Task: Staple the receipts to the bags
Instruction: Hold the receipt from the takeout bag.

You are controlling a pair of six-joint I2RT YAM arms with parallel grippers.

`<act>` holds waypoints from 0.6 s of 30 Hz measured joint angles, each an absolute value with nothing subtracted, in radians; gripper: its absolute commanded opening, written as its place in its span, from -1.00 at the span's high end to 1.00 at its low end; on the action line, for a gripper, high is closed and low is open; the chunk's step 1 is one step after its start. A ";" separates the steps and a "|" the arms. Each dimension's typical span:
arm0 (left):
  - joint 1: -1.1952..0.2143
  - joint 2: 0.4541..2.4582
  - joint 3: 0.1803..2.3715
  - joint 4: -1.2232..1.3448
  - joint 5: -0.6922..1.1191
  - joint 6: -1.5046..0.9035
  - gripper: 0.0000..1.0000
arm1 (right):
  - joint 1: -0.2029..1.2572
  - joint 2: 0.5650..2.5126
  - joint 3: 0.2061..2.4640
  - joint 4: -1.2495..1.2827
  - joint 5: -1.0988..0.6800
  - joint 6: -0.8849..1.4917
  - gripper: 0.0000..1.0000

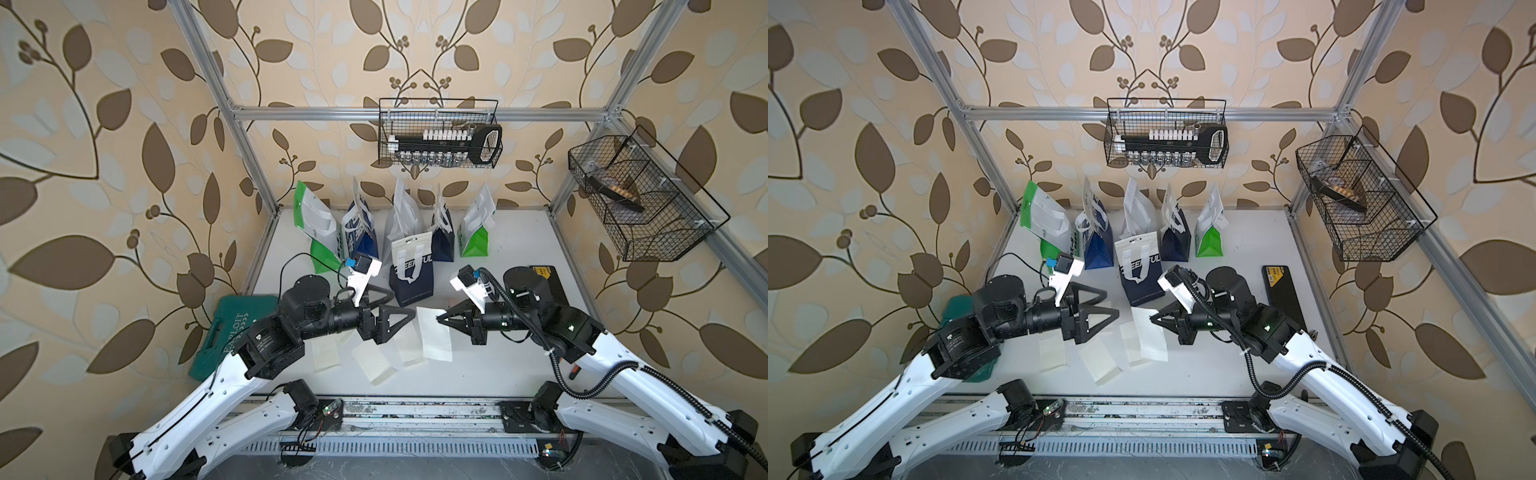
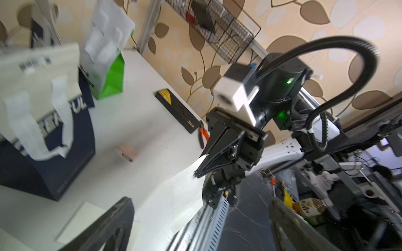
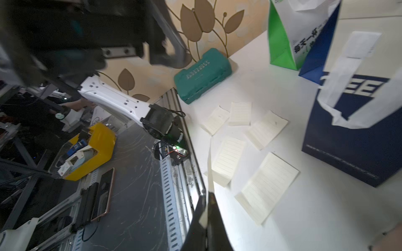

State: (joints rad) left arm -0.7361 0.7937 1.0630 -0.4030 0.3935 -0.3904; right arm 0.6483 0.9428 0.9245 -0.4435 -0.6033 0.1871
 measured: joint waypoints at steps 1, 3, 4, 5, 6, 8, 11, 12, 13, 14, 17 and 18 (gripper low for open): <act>-0.710 0.827 1.114 -0.407 0.389 -0.367 -0.87 | 0.607 0.963 0.934 -0.448 -0.624 0.176 1.00; -0.613 0.910 1.211 -0.395 0.416 -0.336 -0.84 | 0.534 1.015 0.958 -0.449 -0.669 0.155 1.00; -0.559 0.949 1.242 -0.385 0.438 -0.329 -0.82 | 0.510 1.041 0.970 -0.446 -0.690 0.149 1.00; -0.498 0.993 1.267 -0.373 0.467 -0.319 -0.79 | 0.491 1.070 0.984 -0.444 -0.712 0.143 1.00; -0.443 1.037 1.290 -0.366 0.492 -0.312 -0.76 | 0.479 1.101 0.999 -0.440 -0.732 0.137 1.00; -0.374 1.128 1.329 -0.360 0.531 -0.293 -0.73 | 0.472 1.157 1.030 -0.430 -0.763 0.130 1.00; -0.328 1.272 1.374 -0.356 0.587 -0.260 -0.66 | 0.470 1.236 1.086 -0.421 -0.795 0.121 1.00; -0.321 1.316 1.388 -0.358 0.606 -0.250 -0.65 | 0.470 1.261 1.109 -0.419 -0.802 0.116 1.00; -0.317 1.349 1.400 -0.363 0.622 -0.241 -0.65 | 0.469 1.282 1.131 -0.419 -0.808 0.110 1.00; -0.312 1.383 1.415 -0.370 0.634 -0.231 -0.63 | 0.466 1.305 1.156 -0.418 -0.813 0.107 1.00; -0.306 1.455 1.456 -0.393 0.664 -0.196 -0.58 | 0.454 1.364 1.216 -0.407 -0.827 0.097 1.00; -0.305 1.474 1.472 -0.400 0.677 -0.183 -0.54 | 0.449 1.384 1.234 -0.406 -0.831 0.094 1.00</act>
